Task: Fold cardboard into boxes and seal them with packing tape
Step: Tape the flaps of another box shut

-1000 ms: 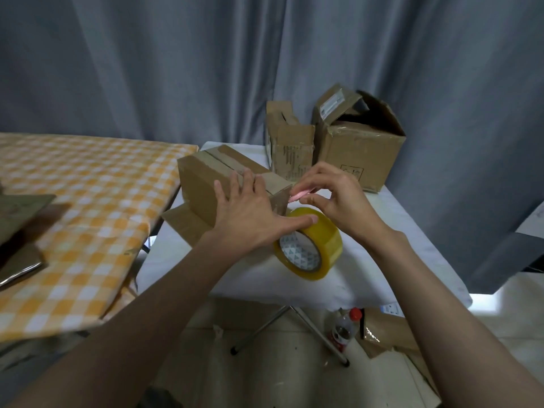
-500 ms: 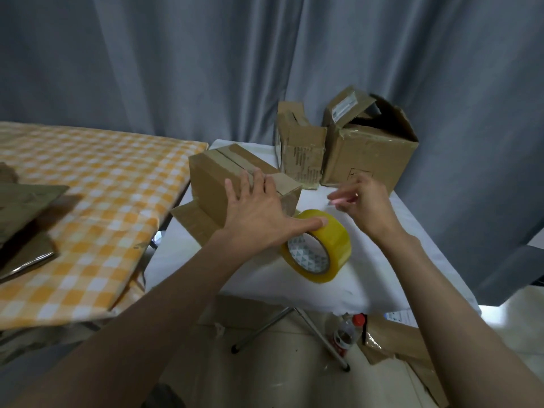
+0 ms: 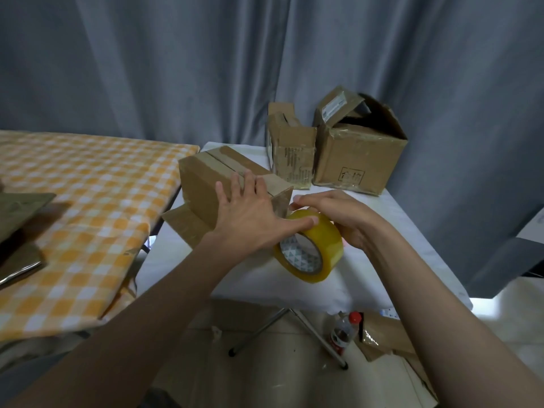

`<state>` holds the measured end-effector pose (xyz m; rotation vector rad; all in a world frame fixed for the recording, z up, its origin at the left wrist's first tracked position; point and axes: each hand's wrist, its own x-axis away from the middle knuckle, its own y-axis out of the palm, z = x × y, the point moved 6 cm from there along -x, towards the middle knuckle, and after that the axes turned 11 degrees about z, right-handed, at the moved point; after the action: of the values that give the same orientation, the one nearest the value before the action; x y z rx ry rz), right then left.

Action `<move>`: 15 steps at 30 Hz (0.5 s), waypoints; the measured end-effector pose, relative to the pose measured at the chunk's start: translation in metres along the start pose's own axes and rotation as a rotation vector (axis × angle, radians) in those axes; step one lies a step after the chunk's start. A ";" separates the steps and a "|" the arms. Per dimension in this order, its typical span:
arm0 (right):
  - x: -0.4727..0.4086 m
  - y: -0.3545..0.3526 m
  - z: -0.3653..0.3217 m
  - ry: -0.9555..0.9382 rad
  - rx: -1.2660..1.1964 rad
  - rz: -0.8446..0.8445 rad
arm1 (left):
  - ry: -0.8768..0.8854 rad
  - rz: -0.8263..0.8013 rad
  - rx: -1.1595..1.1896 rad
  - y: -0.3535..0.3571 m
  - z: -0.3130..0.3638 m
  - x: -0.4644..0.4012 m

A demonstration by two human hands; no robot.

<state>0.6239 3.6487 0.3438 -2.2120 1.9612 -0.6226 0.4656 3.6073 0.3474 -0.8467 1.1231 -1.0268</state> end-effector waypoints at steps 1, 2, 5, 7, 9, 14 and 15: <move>0.001 0.002 -0.001 0.012 0.009 -0.012 | 0.002 -0.002 0.007 -0.001 0.000 0.000; 0.001 0.002 0.000 0.013 0.028 -0.003 | 0.001 -0.005 0.015 -0.002 0.000 0.001; -0.001 0.002 0.000 -0.007 0.025 0.030 | 0.002 0.008 0.031 -0.009 -0.001 -0.002; -0.001 0.002 0.001 0.011 0.018 0.041 | 0.034 0.056 0.010 -0.017 -0.003 -0.006; 0.000 0.004 0.003 0.054 0.023 0.053 | 0.073 0.145 -0.015 -0.025 -0.003 -0.010; 0.003 0.004 0.001 0.091 0.044 0.046 | 0.037 0.239 -0.131 -0.034 -0.003 -0.014; 0.004 0.003 0.001 0.092 0.026 0.037 | 0.032 0.237 -0.140 -0.034 -0.004 -0.015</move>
<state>0.6213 3.6443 0.3429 -2.1632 2.0201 -0.7529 0.4530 3.6104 0.3826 -0.7878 1.3008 -0.7743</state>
